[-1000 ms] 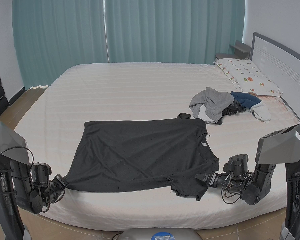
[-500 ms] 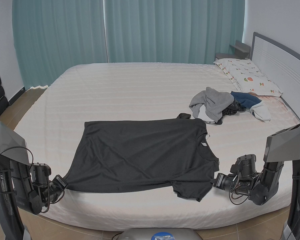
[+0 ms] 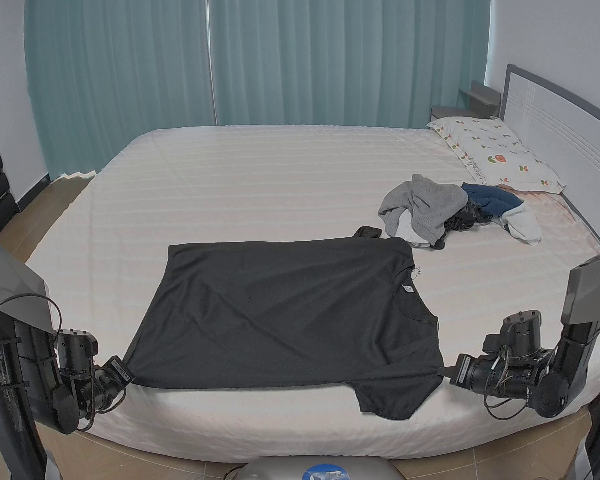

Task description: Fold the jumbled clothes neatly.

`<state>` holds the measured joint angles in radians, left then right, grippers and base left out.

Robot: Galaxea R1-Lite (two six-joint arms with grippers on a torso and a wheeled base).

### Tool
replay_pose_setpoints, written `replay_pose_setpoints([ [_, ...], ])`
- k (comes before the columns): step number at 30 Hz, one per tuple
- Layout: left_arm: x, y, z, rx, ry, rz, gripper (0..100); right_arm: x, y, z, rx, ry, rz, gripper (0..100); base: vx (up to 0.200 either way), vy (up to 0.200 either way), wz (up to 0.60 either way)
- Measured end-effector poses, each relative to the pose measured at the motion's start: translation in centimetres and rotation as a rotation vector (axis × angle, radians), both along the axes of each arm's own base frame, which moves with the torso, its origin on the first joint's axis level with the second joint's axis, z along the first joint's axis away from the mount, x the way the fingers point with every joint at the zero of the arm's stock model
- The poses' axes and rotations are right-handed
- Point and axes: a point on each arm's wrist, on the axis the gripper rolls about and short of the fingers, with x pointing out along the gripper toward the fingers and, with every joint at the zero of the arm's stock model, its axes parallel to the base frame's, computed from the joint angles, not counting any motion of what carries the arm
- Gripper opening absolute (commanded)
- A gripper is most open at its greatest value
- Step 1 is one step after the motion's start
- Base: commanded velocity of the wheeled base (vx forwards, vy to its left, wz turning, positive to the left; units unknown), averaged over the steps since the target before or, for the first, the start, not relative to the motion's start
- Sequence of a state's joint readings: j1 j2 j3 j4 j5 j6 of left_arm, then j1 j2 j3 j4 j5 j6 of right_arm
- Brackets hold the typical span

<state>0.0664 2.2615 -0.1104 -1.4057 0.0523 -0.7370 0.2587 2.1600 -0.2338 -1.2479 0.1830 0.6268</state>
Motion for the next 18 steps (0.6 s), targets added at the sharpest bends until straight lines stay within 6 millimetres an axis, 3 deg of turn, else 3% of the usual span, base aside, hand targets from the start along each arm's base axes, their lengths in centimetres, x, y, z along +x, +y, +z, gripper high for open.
replay_pose_setpoints([
  [7,-1.4,0.1,0.3,0.067,0.043,-0.057,0,-2.2,-0.6,1.2,-0.025,-0.004,0.029,0,0.0,0.0,0.0],
  [18,-2.5,0.1,0.2,0.108,0.103,-0.103,0,-4.6,-1.9,1.2,-0.092,0.025,0.053,0,0.0,0.0,0.0],
])
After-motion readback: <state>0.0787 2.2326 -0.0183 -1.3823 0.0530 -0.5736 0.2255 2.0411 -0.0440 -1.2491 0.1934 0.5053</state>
